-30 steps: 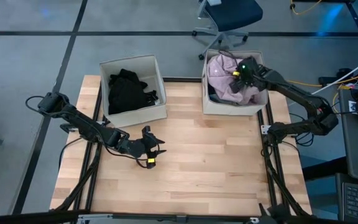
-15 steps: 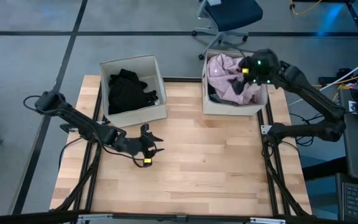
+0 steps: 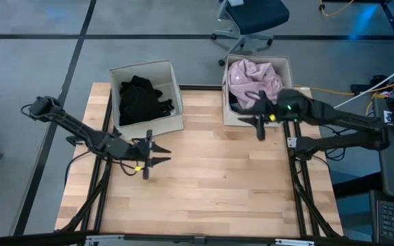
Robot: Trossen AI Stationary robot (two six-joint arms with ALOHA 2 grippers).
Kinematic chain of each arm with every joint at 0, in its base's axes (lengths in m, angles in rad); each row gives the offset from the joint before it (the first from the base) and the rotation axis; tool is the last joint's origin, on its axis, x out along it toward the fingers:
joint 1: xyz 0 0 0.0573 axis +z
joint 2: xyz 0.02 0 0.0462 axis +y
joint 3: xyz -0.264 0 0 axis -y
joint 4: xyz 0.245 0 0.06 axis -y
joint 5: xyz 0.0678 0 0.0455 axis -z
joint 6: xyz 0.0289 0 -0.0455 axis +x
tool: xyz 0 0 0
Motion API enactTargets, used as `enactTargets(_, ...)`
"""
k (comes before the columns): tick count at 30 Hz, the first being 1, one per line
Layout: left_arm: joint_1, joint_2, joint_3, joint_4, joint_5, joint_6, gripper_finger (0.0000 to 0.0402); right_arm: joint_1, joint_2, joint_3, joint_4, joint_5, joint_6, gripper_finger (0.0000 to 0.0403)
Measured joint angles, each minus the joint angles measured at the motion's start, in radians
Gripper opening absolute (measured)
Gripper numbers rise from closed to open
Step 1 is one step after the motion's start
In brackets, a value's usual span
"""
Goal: Sort clothes
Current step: Return to Home Position
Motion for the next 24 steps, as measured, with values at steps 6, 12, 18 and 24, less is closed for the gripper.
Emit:
enactTargets(6, -0.007, -0.130, -0.127, 0.061, -0.023, 0.022, 0.0046, 0.093, -0.187, -0.210, 0.147, -0.002, 0.004, 0.0007)
enactTargets(12, 0.002, -0.274, -0.200, 0.056, -0.038, 0.037, 0.0008, 0.155, -0.339, -0.360, 0.178, 0.004, 0.070, 0.0025)
enactTargets(18, 0.002, -0.360, -0.251, 0.035, -0.049, 0.047, 0.0004, 0.202, -0.500, -0.513, 0.213, 0.106, 0.108, 0.0005)
enactTargets(24, 0.002, -0.413, -0.298, 0.045, -0.052, 0.029, 0.0001, 0.222, -0.634, -0.679, 0.371, 0.026, 0.111, 0.0009)
